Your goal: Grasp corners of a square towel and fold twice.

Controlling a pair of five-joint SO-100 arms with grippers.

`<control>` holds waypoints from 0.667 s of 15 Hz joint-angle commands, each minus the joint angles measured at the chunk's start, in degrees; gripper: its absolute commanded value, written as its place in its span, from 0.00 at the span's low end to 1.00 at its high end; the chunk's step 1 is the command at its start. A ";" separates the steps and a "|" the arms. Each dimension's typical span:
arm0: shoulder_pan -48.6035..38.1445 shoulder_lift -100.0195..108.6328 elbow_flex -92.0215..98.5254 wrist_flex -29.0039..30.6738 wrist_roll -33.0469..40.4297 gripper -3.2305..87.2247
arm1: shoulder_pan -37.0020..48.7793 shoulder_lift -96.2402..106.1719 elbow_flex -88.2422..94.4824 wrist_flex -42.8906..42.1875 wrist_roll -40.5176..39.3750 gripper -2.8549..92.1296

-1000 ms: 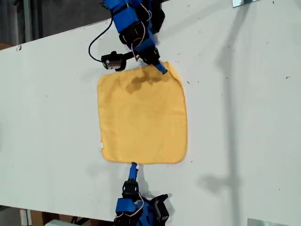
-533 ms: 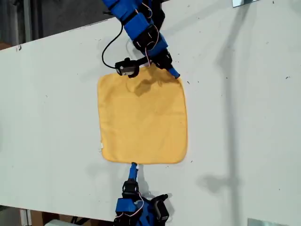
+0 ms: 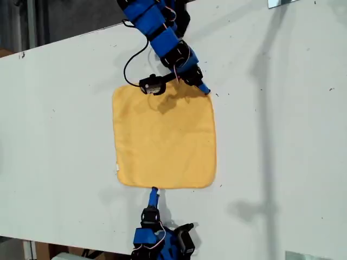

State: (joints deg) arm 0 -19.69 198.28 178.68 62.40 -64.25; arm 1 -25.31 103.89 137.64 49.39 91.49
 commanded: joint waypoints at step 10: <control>3.16 0.35 0.26 -1.05 -0.79 0.22 | -1.67 -1.05 -8.70 4.22 -0.88 0.32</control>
State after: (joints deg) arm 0 -17.14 198.28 178.68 62.40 -64.34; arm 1 -25.93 102.66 133.68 52.38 91.49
